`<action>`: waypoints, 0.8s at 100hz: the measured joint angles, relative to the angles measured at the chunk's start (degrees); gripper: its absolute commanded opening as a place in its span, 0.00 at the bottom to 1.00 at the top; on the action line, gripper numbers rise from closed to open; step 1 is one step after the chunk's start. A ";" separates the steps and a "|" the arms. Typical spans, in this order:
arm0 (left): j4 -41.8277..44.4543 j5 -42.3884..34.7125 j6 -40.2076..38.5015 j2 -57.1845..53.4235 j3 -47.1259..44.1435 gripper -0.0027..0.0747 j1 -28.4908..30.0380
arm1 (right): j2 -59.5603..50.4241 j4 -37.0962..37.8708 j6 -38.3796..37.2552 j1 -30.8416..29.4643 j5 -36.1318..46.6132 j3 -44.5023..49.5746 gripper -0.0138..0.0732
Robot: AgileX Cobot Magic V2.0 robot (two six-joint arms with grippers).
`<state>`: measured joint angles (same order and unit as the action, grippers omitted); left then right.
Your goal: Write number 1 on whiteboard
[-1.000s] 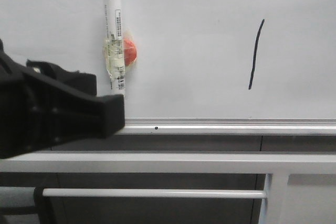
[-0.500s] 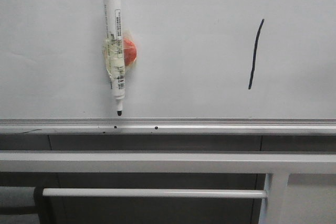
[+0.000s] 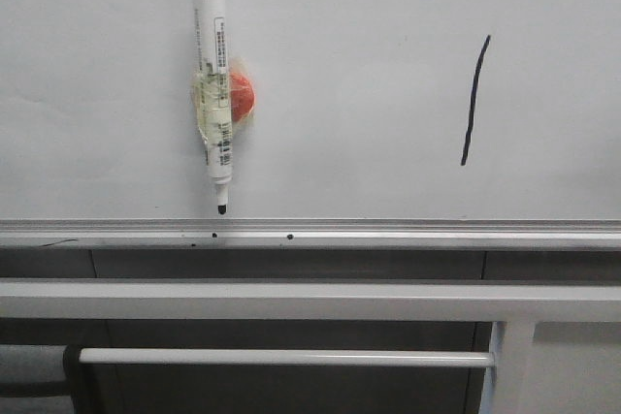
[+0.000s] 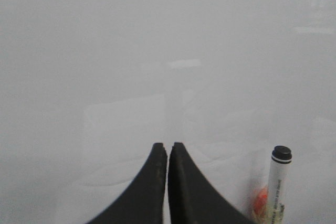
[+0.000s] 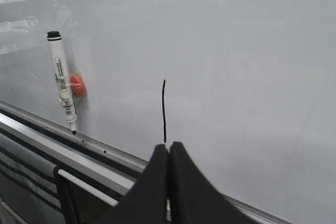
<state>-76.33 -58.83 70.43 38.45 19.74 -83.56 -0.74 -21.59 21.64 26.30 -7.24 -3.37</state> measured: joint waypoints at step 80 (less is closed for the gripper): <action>12.22 10.65 -4.91 -6.39 0.23 0.01 7.97 | 0.00 0.00 0.09 0.00 0.09 0.00 0.09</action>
<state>-64.11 -48.17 65.52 32.06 19.97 -75.59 -0.74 -21.59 21.73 26.30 -7.15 -3.37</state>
